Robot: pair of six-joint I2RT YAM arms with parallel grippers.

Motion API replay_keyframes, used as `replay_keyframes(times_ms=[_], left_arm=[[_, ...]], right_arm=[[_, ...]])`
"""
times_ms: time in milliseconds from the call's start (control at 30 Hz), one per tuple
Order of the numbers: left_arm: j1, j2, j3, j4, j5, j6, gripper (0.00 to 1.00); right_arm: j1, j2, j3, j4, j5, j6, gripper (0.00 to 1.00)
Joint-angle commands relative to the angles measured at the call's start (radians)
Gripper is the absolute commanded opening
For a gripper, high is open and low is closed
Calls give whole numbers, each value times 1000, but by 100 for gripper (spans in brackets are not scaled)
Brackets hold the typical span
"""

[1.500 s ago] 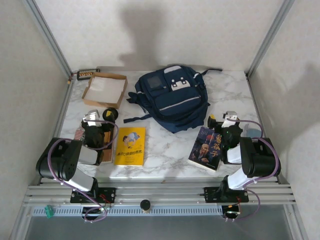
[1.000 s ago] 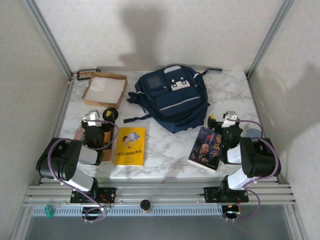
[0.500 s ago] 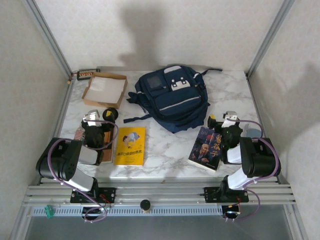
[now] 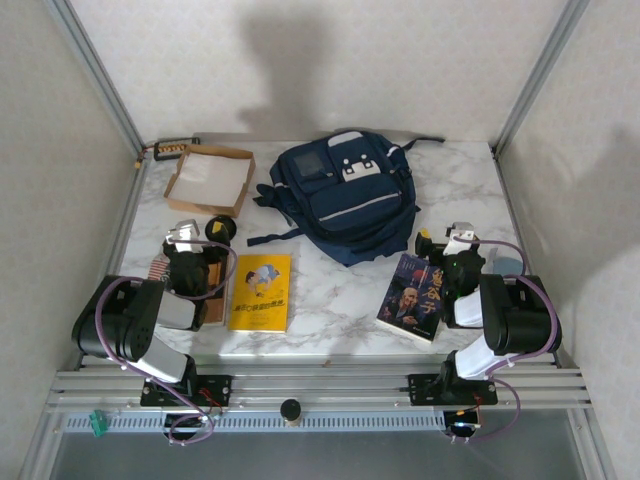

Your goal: Pack the student bag

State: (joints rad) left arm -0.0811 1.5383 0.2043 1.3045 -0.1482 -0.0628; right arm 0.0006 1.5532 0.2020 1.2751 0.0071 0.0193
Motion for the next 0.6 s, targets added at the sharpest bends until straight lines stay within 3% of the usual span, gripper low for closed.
replay_keyframes(times_ms=[0,200,367,567], left_arm=[[9,2,17,1,22,12,99],[9,0,19,2,6,7,99],[8,-77,31,-89,-9,0,99],[8,-222,40,-239,7,-9,99]], right_arm=[[1,-7,15,20,10,3,99],[1,-18,9,23,32,15,99],[0,-67,-3,3,91,36,99],[-1,-215,23,-177,154,75,99]])
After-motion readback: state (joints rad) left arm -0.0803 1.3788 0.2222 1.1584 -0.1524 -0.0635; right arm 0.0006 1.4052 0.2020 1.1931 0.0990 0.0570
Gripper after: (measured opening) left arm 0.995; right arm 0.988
